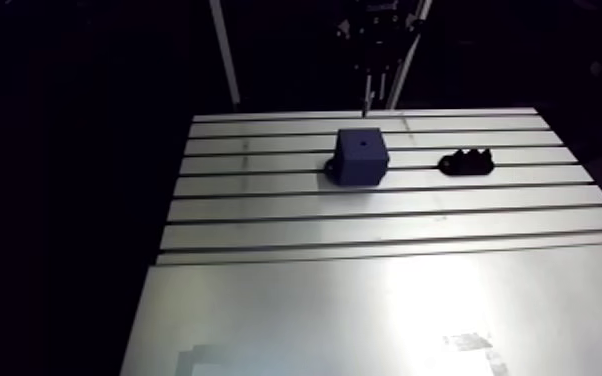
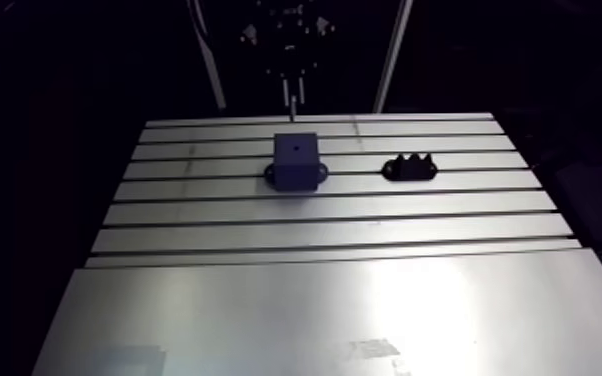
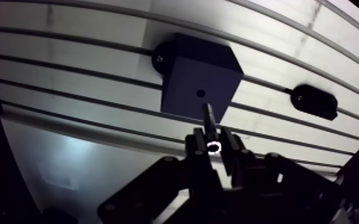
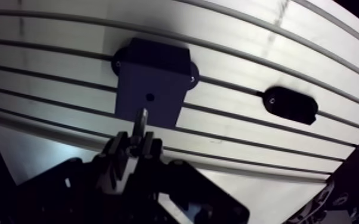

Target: Pick up the M10 bolt and insert it into the hole until fully seated.

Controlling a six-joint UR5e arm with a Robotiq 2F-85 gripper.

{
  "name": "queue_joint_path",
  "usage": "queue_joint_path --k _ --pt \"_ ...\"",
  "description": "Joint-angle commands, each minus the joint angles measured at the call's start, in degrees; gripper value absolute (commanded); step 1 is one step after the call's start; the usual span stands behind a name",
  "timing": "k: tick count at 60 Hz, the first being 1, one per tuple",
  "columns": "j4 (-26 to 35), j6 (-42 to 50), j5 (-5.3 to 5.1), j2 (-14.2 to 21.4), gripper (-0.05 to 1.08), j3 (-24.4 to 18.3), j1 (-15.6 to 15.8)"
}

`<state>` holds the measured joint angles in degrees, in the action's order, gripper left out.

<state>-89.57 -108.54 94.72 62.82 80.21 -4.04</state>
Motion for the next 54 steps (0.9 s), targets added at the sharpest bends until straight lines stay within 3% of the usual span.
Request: queue_joint_path --k 1,54 --pt "-0.1 0.0 0.07 0.0 1.08 0.4 0.0" --pt "-0.6 0.0 0.25 -0.1 1.08 2.6 -0.4"
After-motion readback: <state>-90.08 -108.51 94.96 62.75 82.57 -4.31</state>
